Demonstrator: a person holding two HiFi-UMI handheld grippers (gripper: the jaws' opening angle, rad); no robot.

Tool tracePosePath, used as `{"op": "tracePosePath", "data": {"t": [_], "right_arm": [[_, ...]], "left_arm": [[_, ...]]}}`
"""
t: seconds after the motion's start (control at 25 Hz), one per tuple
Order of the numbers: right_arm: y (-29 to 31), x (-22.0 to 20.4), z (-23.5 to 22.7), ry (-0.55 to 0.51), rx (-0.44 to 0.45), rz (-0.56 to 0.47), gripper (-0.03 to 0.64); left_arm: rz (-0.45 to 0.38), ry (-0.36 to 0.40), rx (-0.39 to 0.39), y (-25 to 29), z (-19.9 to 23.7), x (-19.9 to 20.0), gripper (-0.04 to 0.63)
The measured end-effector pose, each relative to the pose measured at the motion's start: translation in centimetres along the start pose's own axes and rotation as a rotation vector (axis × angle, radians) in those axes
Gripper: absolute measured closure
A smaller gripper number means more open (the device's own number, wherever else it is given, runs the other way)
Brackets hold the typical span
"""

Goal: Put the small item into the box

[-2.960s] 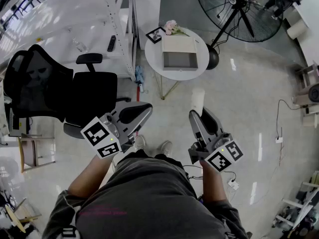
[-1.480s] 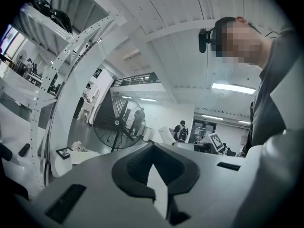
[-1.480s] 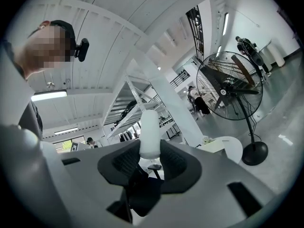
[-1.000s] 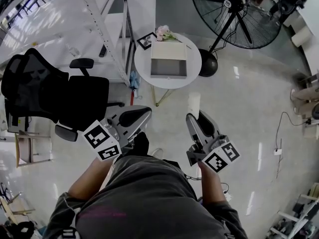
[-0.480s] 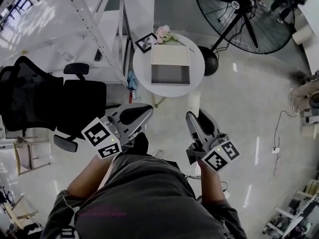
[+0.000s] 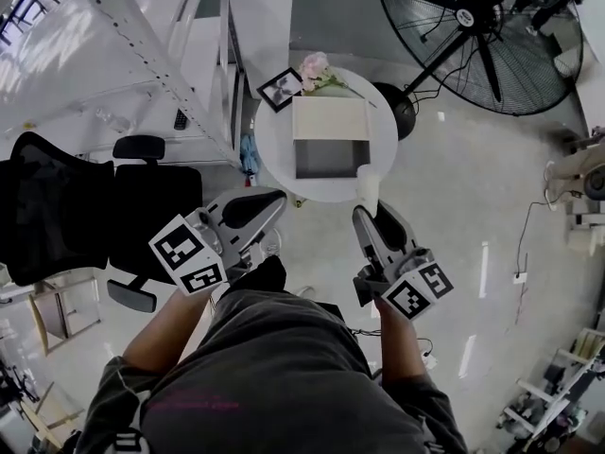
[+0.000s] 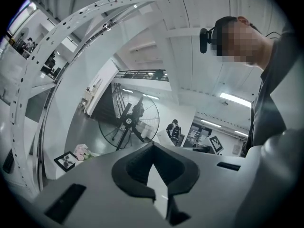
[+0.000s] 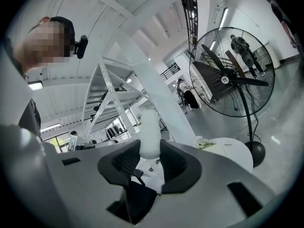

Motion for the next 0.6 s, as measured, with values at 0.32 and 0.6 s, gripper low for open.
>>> {"op": "tracePosePath", "data": {"t": [0.32, 0.6], "right_arm": [[6.6, 0.7, -0.8, -0.017, -0.048, 0.030, 0.482], [10.6, 0.3, -1.8, -0.017, -0.060, 0.067, 0.482]], "left_arm": [[0.018, 0.003, -0.025, 0.4, 6.6, 2.4, 0.581], [0.029, 0.006, -0.021, 0.7, 10.1, 3.1, 0.581]]}}
Point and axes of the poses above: the fingertips, and each gripper's own axes: y forward along the fingers, z to its left, x out of its top, the point moved 5 cm from there along -y, backward along the fingers
